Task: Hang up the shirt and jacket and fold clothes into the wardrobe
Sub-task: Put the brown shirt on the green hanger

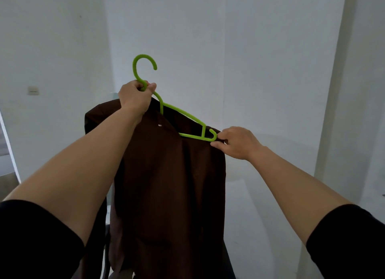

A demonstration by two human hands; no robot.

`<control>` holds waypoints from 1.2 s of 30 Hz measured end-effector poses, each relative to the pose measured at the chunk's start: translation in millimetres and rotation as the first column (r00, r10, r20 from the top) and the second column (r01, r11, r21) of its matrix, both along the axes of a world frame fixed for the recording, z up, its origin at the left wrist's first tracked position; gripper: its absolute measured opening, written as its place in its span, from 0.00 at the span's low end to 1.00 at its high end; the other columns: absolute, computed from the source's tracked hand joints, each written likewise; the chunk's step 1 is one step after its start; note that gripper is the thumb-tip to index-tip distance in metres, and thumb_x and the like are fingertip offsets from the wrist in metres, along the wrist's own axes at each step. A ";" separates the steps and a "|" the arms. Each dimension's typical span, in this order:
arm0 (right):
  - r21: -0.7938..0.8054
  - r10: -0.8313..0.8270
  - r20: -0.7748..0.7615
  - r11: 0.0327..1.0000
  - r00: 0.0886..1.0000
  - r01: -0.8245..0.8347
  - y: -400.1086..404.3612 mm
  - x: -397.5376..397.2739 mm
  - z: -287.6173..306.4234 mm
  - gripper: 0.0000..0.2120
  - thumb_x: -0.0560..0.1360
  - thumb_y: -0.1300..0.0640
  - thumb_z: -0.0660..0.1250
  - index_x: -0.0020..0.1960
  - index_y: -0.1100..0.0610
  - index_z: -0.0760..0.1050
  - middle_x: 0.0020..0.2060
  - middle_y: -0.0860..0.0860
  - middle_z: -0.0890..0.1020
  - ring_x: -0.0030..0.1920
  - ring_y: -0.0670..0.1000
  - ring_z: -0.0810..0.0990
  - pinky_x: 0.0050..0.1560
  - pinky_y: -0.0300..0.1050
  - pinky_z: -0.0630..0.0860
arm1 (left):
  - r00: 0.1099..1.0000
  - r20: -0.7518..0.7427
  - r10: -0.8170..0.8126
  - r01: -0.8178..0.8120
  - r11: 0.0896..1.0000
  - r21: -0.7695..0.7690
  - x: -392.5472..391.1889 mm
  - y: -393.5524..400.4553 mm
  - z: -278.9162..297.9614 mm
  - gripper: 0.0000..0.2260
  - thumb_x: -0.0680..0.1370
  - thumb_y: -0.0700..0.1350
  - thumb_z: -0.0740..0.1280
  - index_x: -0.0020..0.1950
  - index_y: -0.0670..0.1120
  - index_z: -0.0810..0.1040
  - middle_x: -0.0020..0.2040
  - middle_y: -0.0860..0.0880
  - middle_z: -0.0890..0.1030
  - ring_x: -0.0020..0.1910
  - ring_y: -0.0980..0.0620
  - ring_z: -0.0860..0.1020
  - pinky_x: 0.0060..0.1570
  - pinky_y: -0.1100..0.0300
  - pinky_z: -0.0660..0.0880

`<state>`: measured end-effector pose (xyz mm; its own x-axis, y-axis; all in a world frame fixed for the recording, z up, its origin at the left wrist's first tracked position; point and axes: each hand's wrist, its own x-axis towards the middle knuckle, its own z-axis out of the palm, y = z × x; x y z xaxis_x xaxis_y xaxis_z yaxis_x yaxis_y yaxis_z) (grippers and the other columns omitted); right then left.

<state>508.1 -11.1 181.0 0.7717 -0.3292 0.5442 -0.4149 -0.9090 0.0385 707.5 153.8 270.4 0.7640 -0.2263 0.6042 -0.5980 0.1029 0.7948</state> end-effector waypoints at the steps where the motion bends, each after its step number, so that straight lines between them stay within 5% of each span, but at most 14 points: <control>1: 0.062 -0.023 0.039 0.998 0.999 0.021 1.7 2.9 -0.2 0.19 0.78 0.43 0.59 0.31 0.50 0.66 0.28 0.45 0.69 0.35 0.50 0.70 0.33 0.42 0.61 | 0.999 -0.002 0.032 -0.032 0.999 -0.028 -0.3 -1.1 -0.7 0.11 0.76 0.49 0.69 0.53 0.44 0.80 0.49 0.52 0.78 0.49 0.56 0.76 0.49 0.65 0.71; 4: 0.236 -0.080 0.122 0.971 0.989 0.050 6.0 13.1 0.8 0.25 0.79 0.45 0.57 0.26 0.53 0.62 0.24 0.49 0.67 0.31 0.51 0.68 0.29 0.42 0.60 | 0.993 0.002 0.116 -0.116 0.990 -0.079 -5.0 -5.5 -2.4 0.10 0.75 0.49 0.69 0.51 0.44 0.80 0.48 0.52 0.78 0.48 0.55 0.76 0.50 0.64 0.72; 6: 0.149 -0.118 0.094 0.984 0.989 0.103 5.4 15.2 3.8 0.25 0.80 0.46 0.56 0.26 0.53 0.62 0.25 0.49 0.68 0.34 0.53 0.70 0.29 0.42 0.60 | 0.990 0.037 0.134 -0.133 0.991 -0.028 -4.9 -8.8 -4.9 0.10 0.76 0.49 0.69 0.52 0.44 0.80 0.49 0.52 0.79 0.48 0.55 0.76 0.51 0.64 0.72; 9: 0.113 -0.146 0.152 0.985 0.978 0.130 4.7 13.8 15.7 0.23 0.79 0.46 0.57 0.26 0.52 0.65 0.26 0.49 0.70 0.36 0.54 0.73 0.33 0.42 0.64 | 0.980 0.174 0.100 -0.131 0.975 0.181 1.5 -10.5 -11.5 0.12 0.75 0.50 0.69 0.54 0.45 0.80 0.53 0.50 0.80 0.53 0.52 0.77 0.57 0.58 0.72; 12: 0.111 -0.085 0.203 0.992 0.975 0.064 11.5 20.7 30.2 0.18 0.79 0.48 0.59 0.35 0.54 0.78 0.33 0.51 0.78 0.39 0.53 0.76 0.38 0.44 0.71 | 0.936 0.351 0.030 -0.201 0.864 0.462 1.0 -12.8 -15.6 0.13 0.76 0.55 0.67 0.54 0.49 0.80 0.60 0.51 0.79 0.61 0.49 0.75 0.60 0.53 0.66; 16: 0.347 0.224 0.256 0.887 0.940 -0.306 30.7 31.8 39.6 0.08 0.76 0.49 0.66 0.53 0.49 0.79 0.43 0.45 0.80 0.41 0.43 0.76 0.46 0.38 0.70 | 0.966 0.207 -0.158 0.034 0.864 0.502 -7.3 -19.6 -9.6 0.15 0.76 0.54 0.67 0.56 0.46 0.81 0.57 0.48 0.80 0.58 0.48 0.75 0.57 0.55 0.71; 18: 0.423 0.233 0.447 0.795 0.863 -0.434 35.9 32.3 39.7 0.14 0.74 0.47 0.67 0.60 0.43 0.74 0.44 0.48 0.77 0.40 0.43 0.74 0.48 0.37 0.68 | 0.972 0.107 -0.212 0.140 0.876 0.461 -7.9 -16.8 -7.9 0.14 0.75 0.54 0.68 0.55 0.46 0.82 0.53 0.49 0.80 0.56 0.51 0.75 0.55 0.59 0.70; 21: 0.355 0.004 0.377 0.923 0.926 -0.149 19.0 33.2 34.7 0.21 0.76 0.44 0.64 0.68 0.45 0.68 0.53 0.51 0.74 0.53 0.48 0.73 0.60 0.45 0.68 | 0.959 0.035 -0.282 0.245 0.881 0.404 -6.1 -9.9 -11.3 0.12 0.77 0.52 0.67 0.55 0.47 0.81 0.52 0.51 0.78 0.55 0.54 0.73 0.54 0.62 0.66; 24: 0.439 -0.024 0.202 0.896 0.979 -0.069 9.0 28.8 23.3 0.17 0.78 0.43 0.59 0.64 0.47 0.73 0.56 0.48 0.77 0.59 0.51 0.73 0.64 0.52 0.67 | 0.951 0.020 -0.308 0.283 0.896 0.341 -3.0 -5.3 -14.0 0.11 0.77 0.51 0.67 0.55 0.47 0.81 0.53 0.51 0.79 0.55 0.55 0.73 0.55 0.62 0.65; 28: 0.394 0.059 0.252 0.905 0.966 -0.158 16.5 23.4 21.4 0.12 0.80 0.53 0.59 0.57 0.56 0.78 0.44 0.48 0.78 0.47 0.50 0.73 0.47 0.40 0.64 | 0.948 0.008 -0.318 0.300 0.904 0.306 -0.1 -1.4 -15.0 0.11 0.76 0.51 0.68 0.54 0.47 0.81 0.52 0.51 0.80 0.55 0.54 0.74 0.54 0.61 0.67; 36: 0.317 0.079 0.288 0.933 0.954 -0.172 37.9 35.1 36.1 0.13 0.80 0.53 0.59 0.49 0.59 0.80 0.41 0.53 0.81 0.45 0.53 0.76 0.47 0.47 0.70 | 0.921 0.051 -0.387 0.338 0.857 0.389 1.4 9.6 -11.6 0.11 0.75 0.50 0.69 0.53 0.46 0.82 0.53 0.51 0.80 0.55 0.55 0.75 0.54 0.61 0.68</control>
<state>543.2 26.8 217.2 0.6606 -0.4378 0.6098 -0.2488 -0.8941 -0.3724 708.9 163.4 258.8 0.5093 -0.6955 0.5068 -0.6703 0.0487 0.7405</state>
